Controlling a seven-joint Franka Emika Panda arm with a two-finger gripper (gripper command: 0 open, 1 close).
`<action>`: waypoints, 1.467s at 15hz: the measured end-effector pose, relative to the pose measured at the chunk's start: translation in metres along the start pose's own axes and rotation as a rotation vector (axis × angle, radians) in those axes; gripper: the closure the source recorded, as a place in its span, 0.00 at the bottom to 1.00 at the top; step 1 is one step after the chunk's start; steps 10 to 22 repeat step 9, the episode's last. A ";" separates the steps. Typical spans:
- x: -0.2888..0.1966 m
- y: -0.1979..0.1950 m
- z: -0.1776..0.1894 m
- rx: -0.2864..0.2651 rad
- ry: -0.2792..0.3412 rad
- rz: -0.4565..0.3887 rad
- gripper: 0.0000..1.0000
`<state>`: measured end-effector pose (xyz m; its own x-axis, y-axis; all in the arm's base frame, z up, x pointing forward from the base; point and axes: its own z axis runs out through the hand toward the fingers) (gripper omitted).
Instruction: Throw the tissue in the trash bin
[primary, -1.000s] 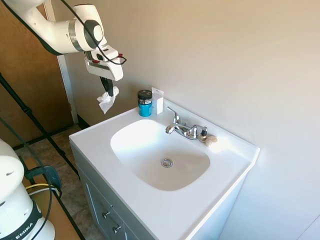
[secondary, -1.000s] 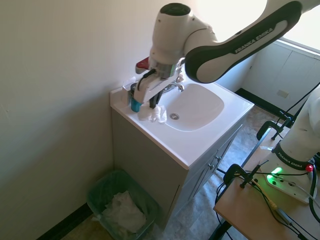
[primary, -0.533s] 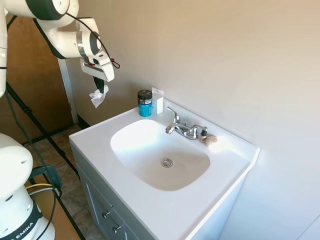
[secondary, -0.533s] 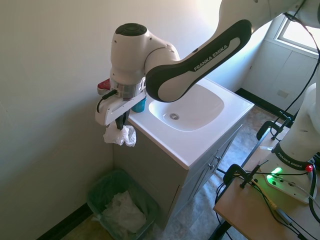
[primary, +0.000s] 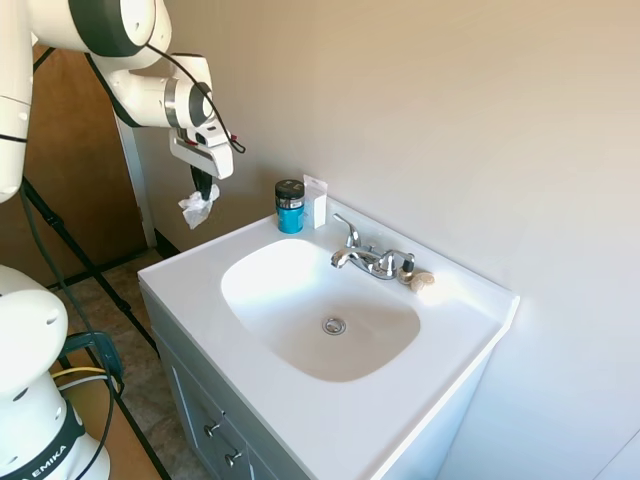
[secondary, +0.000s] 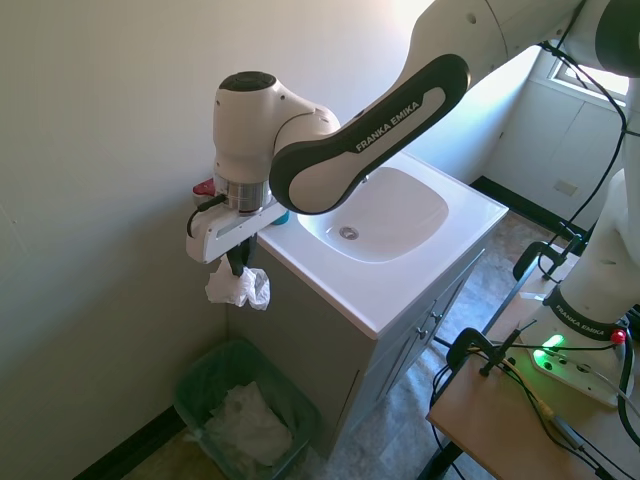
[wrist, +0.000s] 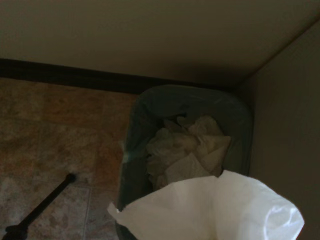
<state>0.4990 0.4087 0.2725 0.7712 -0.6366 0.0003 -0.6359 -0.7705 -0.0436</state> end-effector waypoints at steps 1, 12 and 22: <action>-0.003 0.000 0.003 -0.009 -0.005 -0.003 0.00; -0.004 -0.005 -0.014 0.012 0.018 0.003 0.00; -0.004 -0.005 -0.014 0.012 0.018 0.003 0.00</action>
